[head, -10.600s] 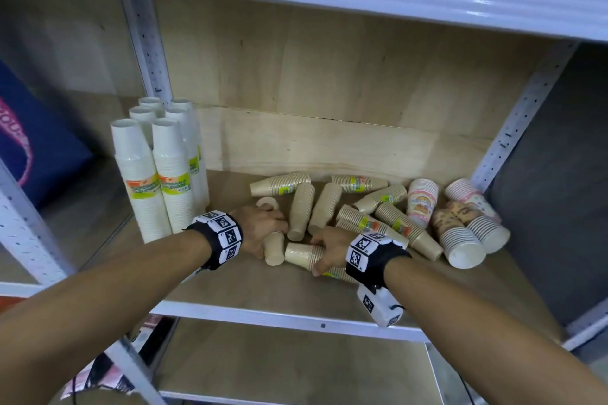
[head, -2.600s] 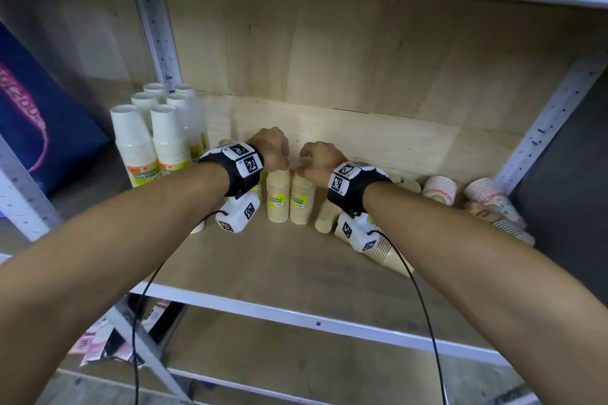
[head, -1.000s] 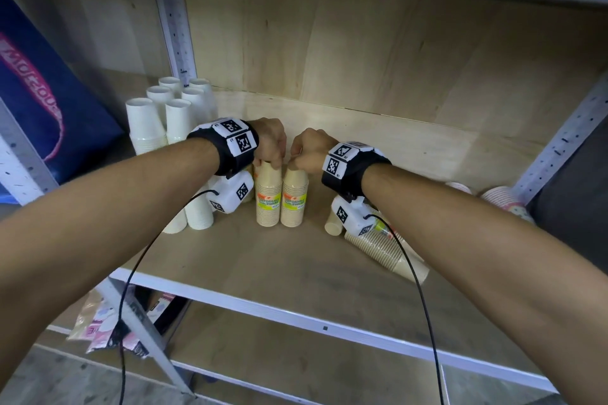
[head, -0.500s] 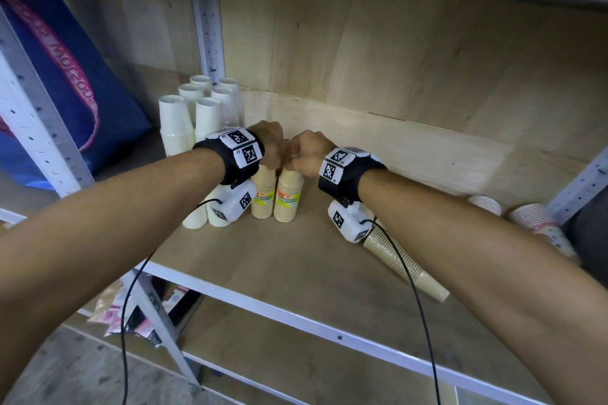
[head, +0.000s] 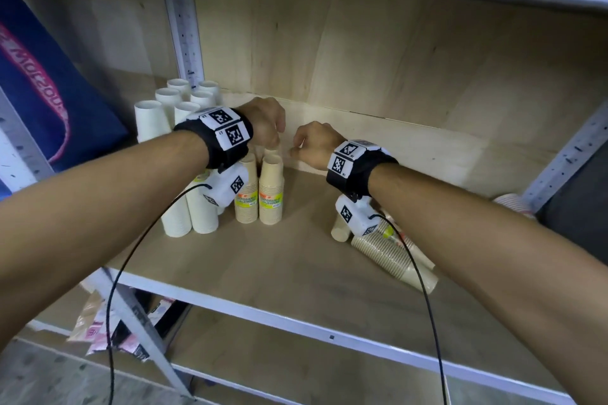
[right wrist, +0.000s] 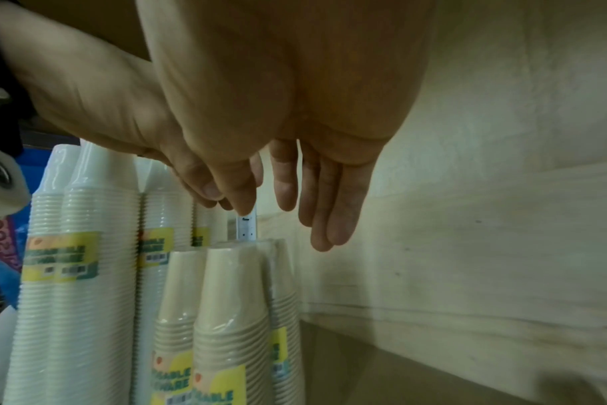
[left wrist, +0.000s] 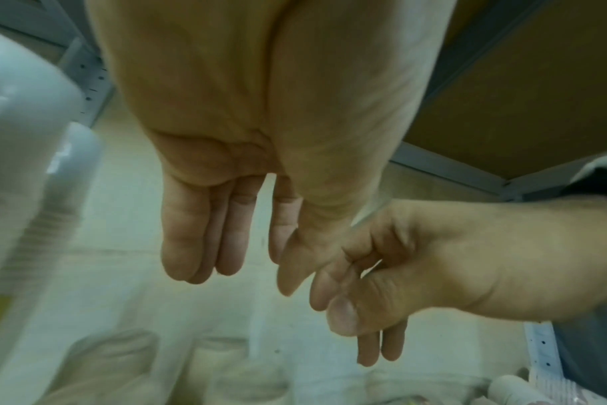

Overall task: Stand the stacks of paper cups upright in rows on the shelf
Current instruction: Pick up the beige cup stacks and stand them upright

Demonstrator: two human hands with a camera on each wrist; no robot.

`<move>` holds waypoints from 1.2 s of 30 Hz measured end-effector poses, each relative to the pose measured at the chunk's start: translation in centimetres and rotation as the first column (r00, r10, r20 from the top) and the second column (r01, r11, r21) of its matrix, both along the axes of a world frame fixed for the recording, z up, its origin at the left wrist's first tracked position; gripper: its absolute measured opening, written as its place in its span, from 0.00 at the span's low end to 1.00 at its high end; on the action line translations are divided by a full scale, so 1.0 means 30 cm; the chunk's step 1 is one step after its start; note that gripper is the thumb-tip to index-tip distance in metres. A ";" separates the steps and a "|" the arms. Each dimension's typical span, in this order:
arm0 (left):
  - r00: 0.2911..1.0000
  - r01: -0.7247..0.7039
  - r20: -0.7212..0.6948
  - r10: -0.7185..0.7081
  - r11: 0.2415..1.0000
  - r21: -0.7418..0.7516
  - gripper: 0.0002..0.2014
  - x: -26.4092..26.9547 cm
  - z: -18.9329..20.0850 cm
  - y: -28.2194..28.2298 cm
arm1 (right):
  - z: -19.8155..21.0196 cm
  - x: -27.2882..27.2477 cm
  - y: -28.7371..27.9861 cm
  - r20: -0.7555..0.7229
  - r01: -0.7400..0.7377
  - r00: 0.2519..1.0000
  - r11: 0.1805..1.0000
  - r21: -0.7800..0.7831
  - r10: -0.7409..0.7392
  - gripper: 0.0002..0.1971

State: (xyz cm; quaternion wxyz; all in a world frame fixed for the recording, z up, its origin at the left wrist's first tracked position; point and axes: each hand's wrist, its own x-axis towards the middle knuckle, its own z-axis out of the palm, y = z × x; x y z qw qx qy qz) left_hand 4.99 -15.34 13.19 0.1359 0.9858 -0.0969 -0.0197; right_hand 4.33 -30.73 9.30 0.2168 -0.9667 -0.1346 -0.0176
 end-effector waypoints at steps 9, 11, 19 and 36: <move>0.956 0.289 -0.047 -0.289 0.957 -0.012 0.17 -0.011 -0.072 -0.281 | -0.028 -0.102 -0.296 -0.097 0.150 0.981 0.971 -0.187 -0.170 0.15; 0.939 0.335 -0.075 -0.336 0.942 -0.018 0.16 -0.009 -0.121 -0.338 | -0.057 -0.139 -0.370 -0.138 0.174 0.969 0.961 -0.215 -0.206 0.14; 0.907 0.377 -0.168 -0.385 0.923 -0.080 0.30 -0.002 -0.415 -0.474 | -0.255 -0.290 -0.565 -0.242 0.263 0.914 0.929 -0.261 -0.327 0.24; 0.951 0.233 -0.164 -0.261 0.957 -0.171 0.44 -0.063 -0.599 -0.442 | -0.424 -0.446 -0.602 -0.288 0.318 0.881 0.921 -0.227 -0.375 0.45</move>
